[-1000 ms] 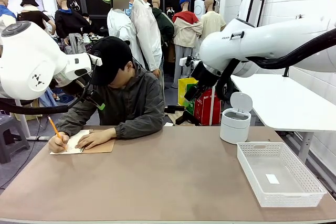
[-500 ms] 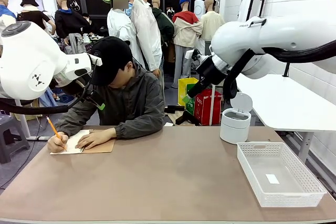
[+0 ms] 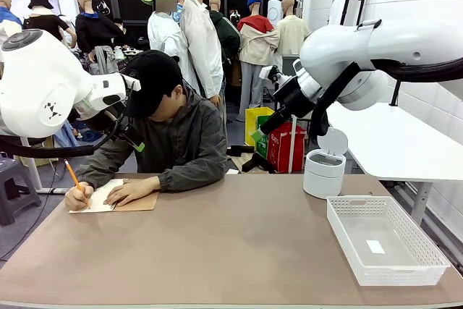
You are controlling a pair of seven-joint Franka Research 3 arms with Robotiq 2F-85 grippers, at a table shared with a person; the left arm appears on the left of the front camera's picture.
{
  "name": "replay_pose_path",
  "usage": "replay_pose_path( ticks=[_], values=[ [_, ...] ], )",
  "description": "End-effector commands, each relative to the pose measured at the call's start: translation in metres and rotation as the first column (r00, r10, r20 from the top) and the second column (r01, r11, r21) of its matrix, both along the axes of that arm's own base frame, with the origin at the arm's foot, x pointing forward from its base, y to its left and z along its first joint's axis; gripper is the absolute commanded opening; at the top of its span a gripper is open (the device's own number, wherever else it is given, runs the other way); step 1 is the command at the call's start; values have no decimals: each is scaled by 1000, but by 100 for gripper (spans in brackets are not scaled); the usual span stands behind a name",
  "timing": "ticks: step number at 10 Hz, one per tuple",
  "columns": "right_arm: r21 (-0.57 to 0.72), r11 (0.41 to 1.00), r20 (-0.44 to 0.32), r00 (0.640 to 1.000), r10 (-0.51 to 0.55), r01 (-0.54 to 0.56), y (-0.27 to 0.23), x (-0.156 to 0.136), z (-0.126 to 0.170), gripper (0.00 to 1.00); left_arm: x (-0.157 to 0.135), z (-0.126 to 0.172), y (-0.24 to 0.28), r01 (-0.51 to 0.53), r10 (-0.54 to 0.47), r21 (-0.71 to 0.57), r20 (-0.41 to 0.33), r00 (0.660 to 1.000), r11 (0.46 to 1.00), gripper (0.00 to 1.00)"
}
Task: Sort the paper based on its condition.
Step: If a person hands you a paper, place it in the Organizing basket , and if it's crumpled, put it in the Trash can.
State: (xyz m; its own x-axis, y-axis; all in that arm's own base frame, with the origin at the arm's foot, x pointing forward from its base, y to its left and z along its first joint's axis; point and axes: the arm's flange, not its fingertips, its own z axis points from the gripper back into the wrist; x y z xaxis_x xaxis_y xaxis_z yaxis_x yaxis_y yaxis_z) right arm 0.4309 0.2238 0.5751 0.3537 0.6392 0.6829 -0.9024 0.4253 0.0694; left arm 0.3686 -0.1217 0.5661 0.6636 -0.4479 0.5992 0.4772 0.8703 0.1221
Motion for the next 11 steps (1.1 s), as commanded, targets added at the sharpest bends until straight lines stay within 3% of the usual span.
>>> replay_pose_path(
  ticks=[1, 11],
  values=[
    [-11, 1000, -2, 1000, -6, 6, 0, 0, -2, 100, 0, 1, 1, -2, 2, -1, -6, 1000, 1000, 100],
    [-11, 1000, -2, 1000, -6, 6, 0, 0, -2, 100, 0, 1, 1, -2, 2, -1, -6, 1000, 1000, 100]
  ],
)
